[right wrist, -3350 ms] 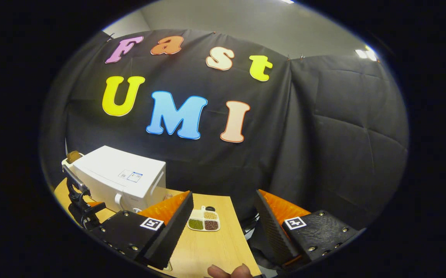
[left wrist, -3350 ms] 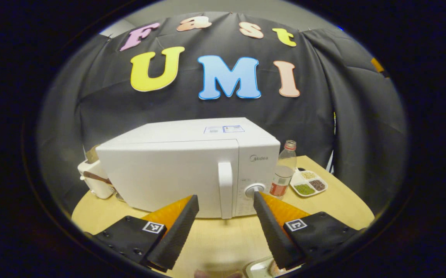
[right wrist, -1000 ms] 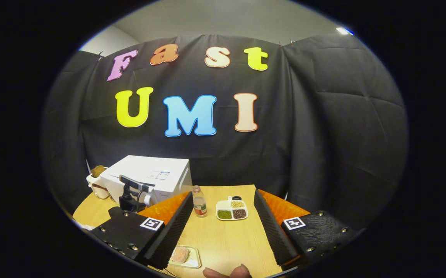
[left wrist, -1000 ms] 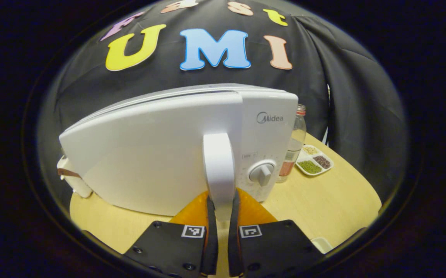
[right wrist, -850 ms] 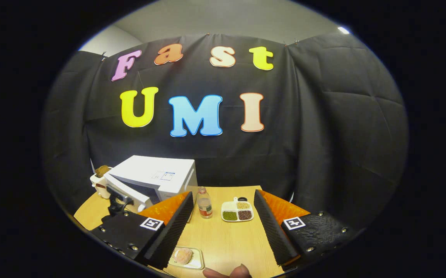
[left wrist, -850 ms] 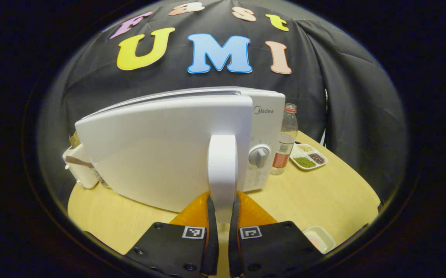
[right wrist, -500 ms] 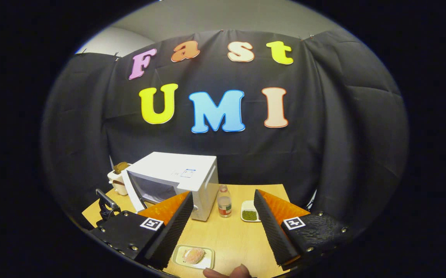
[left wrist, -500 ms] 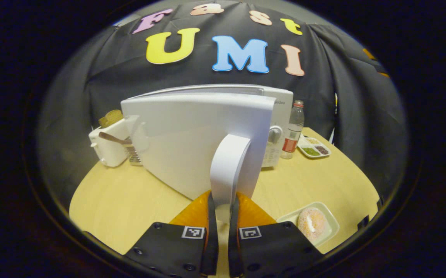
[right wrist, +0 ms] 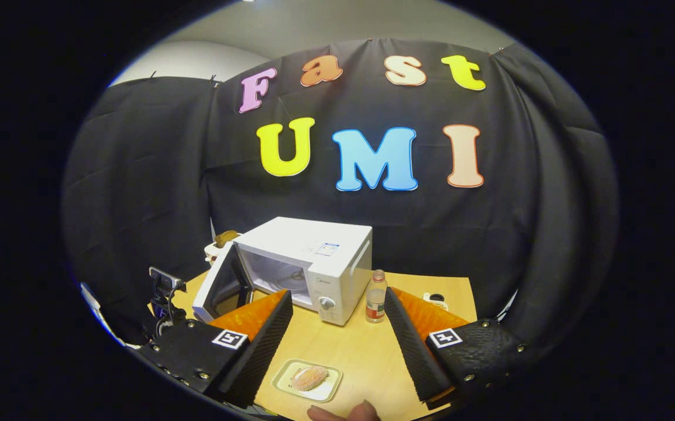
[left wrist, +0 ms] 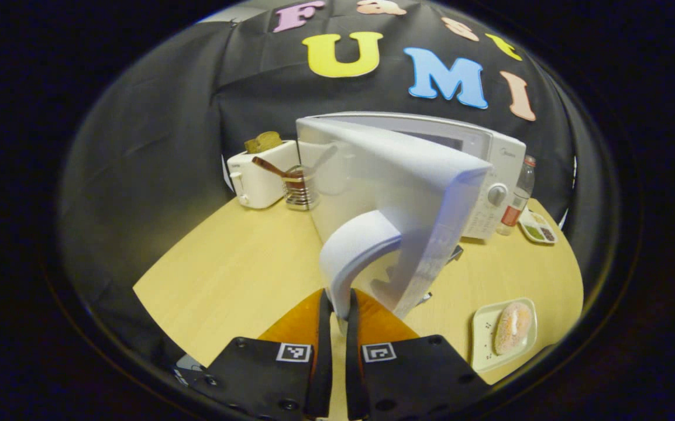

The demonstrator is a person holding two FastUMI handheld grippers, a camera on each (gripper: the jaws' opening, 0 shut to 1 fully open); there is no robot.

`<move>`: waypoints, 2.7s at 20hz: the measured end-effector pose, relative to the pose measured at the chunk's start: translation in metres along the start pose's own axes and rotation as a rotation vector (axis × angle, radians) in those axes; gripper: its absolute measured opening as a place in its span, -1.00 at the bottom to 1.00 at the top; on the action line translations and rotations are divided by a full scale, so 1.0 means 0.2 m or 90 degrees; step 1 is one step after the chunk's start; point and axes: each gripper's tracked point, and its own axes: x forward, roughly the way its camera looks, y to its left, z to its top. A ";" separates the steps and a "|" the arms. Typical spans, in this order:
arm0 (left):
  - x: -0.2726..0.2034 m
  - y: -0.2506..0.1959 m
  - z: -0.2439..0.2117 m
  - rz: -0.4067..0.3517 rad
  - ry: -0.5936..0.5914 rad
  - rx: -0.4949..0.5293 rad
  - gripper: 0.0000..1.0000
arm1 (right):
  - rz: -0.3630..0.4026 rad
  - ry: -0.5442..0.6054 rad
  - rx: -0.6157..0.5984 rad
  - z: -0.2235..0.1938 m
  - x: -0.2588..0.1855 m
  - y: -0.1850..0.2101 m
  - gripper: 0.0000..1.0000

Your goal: Open the microwave oven with the left hand, put the food in, and close the microwave oven.

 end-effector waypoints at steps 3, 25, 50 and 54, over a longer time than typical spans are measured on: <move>-0.01 0.08 -0.01 -0.025 0.013 0.006 -0.64 | 0.022 0.030 -0.003 -0.08 0.02 0.08 0.94; 0.05 0.86 -0.04 -0.260 0.026 -0.034 0.07 | -0.126 0.104 -0.056 -0.29 0.19 0.84 1.00; -0.82 0.83 -0.08 -0.101 -0.054 -0.211 0.17 | -0.142 0.482 0.004 -1.58 0.49 0.40 1.00; -0.86 0.81 -0.05 -0.078 -0.063 -0.225 0.22 | -0.143 0.517 -0.014 -1.68 0.55 0.37 1.00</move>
